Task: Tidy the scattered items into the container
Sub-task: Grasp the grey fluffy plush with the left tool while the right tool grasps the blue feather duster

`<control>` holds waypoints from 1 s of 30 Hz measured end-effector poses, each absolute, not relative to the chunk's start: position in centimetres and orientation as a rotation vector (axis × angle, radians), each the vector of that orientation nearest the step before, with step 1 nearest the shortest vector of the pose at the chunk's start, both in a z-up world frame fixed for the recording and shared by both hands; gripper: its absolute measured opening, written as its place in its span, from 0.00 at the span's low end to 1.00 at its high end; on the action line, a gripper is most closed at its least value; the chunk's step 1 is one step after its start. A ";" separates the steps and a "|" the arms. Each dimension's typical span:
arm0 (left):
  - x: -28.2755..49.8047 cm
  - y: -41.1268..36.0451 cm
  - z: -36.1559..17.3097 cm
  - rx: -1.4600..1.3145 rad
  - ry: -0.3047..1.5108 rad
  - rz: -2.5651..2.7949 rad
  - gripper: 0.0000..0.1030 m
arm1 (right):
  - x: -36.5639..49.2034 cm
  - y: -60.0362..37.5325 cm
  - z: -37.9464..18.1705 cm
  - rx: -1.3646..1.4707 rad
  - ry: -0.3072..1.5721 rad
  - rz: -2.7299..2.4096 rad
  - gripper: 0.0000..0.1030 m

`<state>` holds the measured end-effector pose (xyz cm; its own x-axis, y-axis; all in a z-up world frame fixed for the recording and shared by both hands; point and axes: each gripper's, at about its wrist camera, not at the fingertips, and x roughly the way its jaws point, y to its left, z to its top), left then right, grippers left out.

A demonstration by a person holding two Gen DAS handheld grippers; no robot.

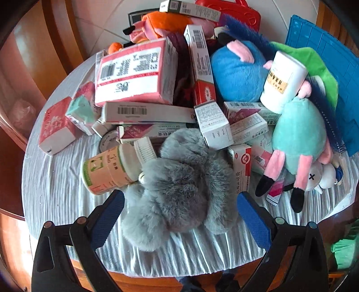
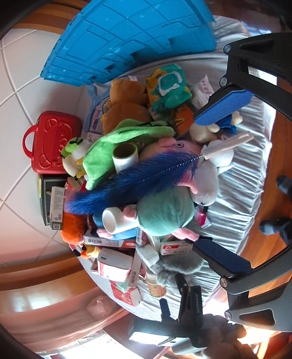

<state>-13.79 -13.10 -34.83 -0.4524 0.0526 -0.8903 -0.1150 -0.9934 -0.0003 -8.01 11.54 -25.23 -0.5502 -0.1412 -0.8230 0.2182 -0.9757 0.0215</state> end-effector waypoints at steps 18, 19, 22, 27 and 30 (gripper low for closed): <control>-16.3 -13.7 -37.5 -1.594 -0.001 2.545 0.46 | -11.5 11.0 -29.1 1.410 0.138 -2.586 1.00; -16.0 -14.0 -37.1 -1.584 -0.022 2.548 0.45 | -11.9 11.0 -29.1 1.397 0.136 -2.592 1.00; -15.2 -14.7 -35.6 -1.535 -0.053 2.570 0.45 | -13.5 10.9 -29.0 1.351 0.139 -2.609 1.00; -14.4 -15.2 -33.7 -1.489 -0.058 2.588 0.45 | -16.6 10.7 -29.9 1.364 0.113 -2.612 0.59; -14.3 -15.8 -32.4 -1.476 -0.066 2.600 0.45 | -18.2 10.1 -30.9 1.372 0.120 -2.574 0.49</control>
